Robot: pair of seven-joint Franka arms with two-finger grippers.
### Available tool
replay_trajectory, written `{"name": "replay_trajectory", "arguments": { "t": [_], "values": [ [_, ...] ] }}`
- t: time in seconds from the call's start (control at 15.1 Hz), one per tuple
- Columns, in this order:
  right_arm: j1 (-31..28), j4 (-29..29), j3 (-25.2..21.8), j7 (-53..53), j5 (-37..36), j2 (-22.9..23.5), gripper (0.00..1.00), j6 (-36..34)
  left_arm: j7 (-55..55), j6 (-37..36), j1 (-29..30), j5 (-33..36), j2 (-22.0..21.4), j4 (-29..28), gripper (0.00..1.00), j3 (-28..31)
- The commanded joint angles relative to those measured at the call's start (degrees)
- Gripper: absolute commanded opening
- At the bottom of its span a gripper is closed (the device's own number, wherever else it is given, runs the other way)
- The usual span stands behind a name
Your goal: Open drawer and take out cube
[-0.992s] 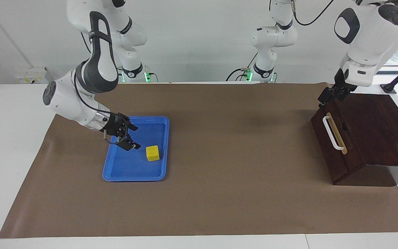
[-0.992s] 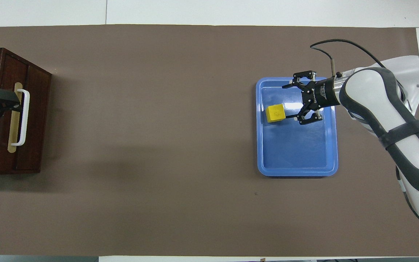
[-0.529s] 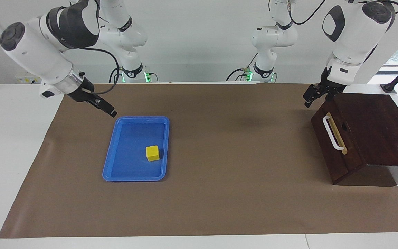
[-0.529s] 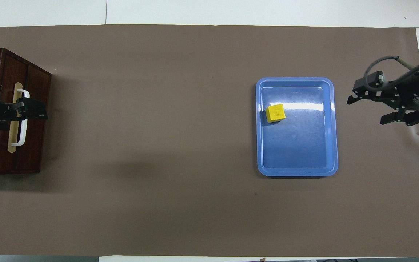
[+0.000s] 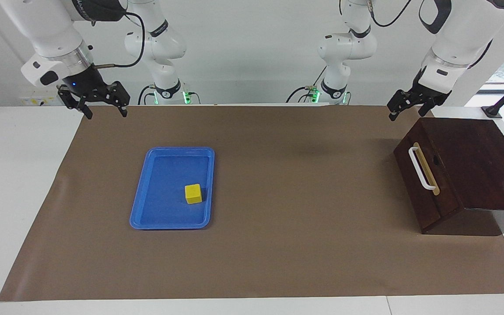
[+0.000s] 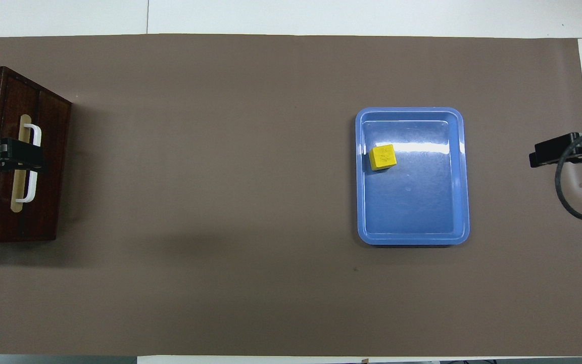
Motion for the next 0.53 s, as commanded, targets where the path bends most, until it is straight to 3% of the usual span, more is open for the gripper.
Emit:
{"name": "replay_trajectory", "arguments": {
  "t": [0.0, 0.26, 0.46],
  "values": [
    [-1.69, -2.28, 0.65, -2.32, -1.02, -0.79, 1.00, -0.94, 1.43, -2.06, 1.31, -1.56, 1.31, 1.95, 1.00, -0.66],
    [-2.22, -3.25, 0.74, -1.61, -4.80, -0.09, 1.00, 2.50, 2.48, -0.83, 1.31, -1.39, 0.61, 0.37, 1.00, -1.62],
    [-3.18, 1.73, 1.61, -0.65, -4.80, 2.01, 1.00, -2.14, 5.30, -1.35, 1.58, -1.21, 0.44, 0.20, 1.00, -1.89]
  ]
}}
